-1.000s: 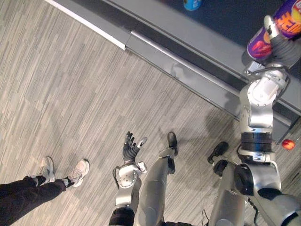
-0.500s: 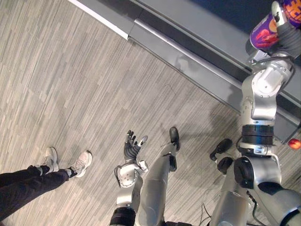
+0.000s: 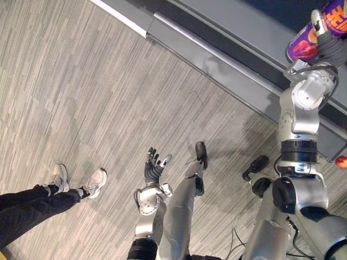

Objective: Put the gum and the chips on the shelf.

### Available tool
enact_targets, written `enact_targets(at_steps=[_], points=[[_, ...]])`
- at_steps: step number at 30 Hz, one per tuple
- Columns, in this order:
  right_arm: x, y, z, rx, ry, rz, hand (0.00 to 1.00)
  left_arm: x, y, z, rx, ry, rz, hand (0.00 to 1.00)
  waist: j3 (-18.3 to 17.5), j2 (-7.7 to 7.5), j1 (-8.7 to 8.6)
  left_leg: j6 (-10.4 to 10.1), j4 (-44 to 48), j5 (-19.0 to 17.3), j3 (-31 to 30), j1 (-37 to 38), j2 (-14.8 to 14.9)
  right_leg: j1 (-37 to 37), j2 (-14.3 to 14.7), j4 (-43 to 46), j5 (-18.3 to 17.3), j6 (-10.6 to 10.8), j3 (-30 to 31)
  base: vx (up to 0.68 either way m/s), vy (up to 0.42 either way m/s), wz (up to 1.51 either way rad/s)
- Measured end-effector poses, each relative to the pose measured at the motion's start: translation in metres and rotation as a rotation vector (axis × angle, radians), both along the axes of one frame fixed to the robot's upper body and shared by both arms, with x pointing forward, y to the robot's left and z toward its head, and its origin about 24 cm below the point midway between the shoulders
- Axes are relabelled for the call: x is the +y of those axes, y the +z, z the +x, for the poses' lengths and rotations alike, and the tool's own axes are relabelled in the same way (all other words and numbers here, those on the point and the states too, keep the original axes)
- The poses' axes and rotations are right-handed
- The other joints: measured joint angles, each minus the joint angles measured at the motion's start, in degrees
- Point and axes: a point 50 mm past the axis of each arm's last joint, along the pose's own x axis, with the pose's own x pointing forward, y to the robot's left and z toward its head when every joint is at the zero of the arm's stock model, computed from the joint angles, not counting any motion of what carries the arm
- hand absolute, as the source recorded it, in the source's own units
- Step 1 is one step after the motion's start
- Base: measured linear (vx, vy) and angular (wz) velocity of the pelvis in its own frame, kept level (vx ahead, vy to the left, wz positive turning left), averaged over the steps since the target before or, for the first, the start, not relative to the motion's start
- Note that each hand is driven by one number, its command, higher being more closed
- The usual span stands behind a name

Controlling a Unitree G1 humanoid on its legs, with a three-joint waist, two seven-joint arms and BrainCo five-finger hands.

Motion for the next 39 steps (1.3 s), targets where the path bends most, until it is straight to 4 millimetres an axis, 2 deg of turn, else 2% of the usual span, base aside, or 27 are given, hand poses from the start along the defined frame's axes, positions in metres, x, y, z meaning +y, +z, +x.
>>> enact_targets(at_steps=[9, 21, 22, 27, 34, 39], points=[[-0.002, 0.025, 0.003, -0.050, 0.006, -0.025, 1.00, 0.002, 0.000, -0.004, -0.009, 0.019, -0.035, 0.00, -0.01, -0.03, 0.09, 0.05, -0.24, 1.12, 1.35, -1.88, 0.12, -3.16, -0.43, 1.08, -0.21, -0.34, 1.00, -0.04, -0.021, 0.01], [-0.003, 0.034, 0.001, -0.080, 0.000, -0.040, 1.00, -0.004, 0.000, -0.004, -0.009, -0.007, -0.035, 0.00, -0.02, -0.03, 0.10, 0.06, -0.60, 1.81, 1.32, -2.74, 0.16, -4.40, -0.44, 1.57, -0.37, -0.60, 1.04, -0.04, -0.010, 0.01], [-0.003, 0.033, 0.002, -0.073, 0.001, -0.043, 0.00, -0.004, 0.000, -0.004, -0.009, -0.007, -0.035, 0.00, -0.02, -0.04, 0.08, 0.06, -0.01, 1.58, 1.34, -2.92, 0.28, -4.40, -0.44, 1.73, -0.44, -0.70, 1.09, -0.05, -0.010, -0.02], [0.001, 0.018, 0.014, 0.013, 0.024, -0.039, 0.00, -0.004, 0.000, -0.004, -0.010, -0.008, -0.035, 0.00, -0.02, -0.03, 0.04, 0.00, 0.89, 1.44, 1.29, -3.63, 0.61, -4.77, -0.27, 1.92, -0.49, -0.75, 1.13, -0.05, -0.007, -0.01], [0.006, 0.007, 0.019, 0.051, 0.060, -0.042, 0.00, -0.004, 0.000, -0.004, -0.010, -0.009, -0.035, 0.00, -0.18, -0.37, 0.07, 0.03, 2.34, 1.10, 1.35, -4.31, 1.36, -4.93, 0.28, 1.95, -0.45, -0.79, 1.20, -0.06, -0.008, -0.04], [0.011, -0.009, 0.022, 0.098, 0.078, -0.061, 0.00, -0.004, 0.000, -0.004, -0.010, -0.010, -0.035, 0.00, -0.19, -0.40, 0.05, -0.24, 3.47, 0.62, 1.27, -4.04, 2.35, -4.06, 1.26, 1.75, -0.46, -0.80, 1.11, -0.05, -0.023, -0.07]])
